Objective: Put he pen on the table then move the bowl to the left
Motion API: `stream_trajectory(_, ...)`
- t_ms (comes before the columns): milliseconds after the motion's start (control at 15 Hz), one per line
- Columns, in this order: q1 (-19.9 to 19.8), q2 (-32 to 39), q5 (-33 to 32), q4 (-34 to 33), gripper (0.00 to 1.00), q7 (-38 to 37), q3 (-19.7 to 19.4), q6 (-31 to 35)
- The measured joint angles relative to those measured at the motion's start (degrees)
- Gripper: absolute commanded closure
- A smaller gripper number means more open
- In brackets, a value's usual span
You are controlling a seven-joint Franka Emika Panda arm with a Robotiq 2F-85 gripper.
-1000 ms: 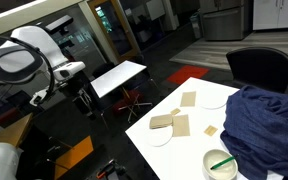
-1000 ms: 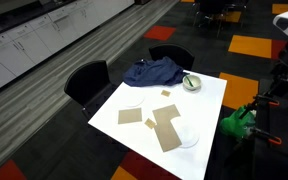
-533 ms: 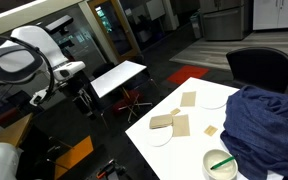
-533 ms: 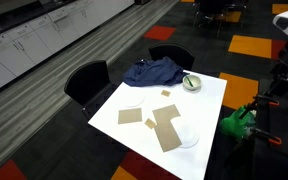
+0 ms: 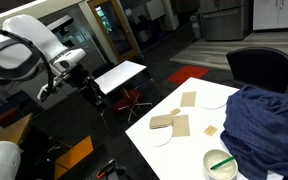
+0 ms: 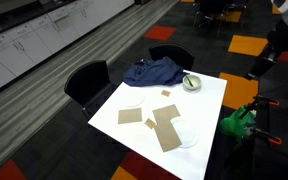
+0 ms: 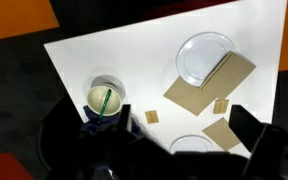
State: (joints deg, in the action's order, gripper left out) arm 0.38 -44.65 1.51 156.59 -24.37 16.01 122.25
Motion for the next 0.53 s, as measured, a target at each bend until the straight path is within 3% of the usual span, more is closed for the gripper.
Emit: stream_trajectory(533, -9.2, 0.9, -0.7, -0.4, 0.0, -4.2, -3.9, 9.2)
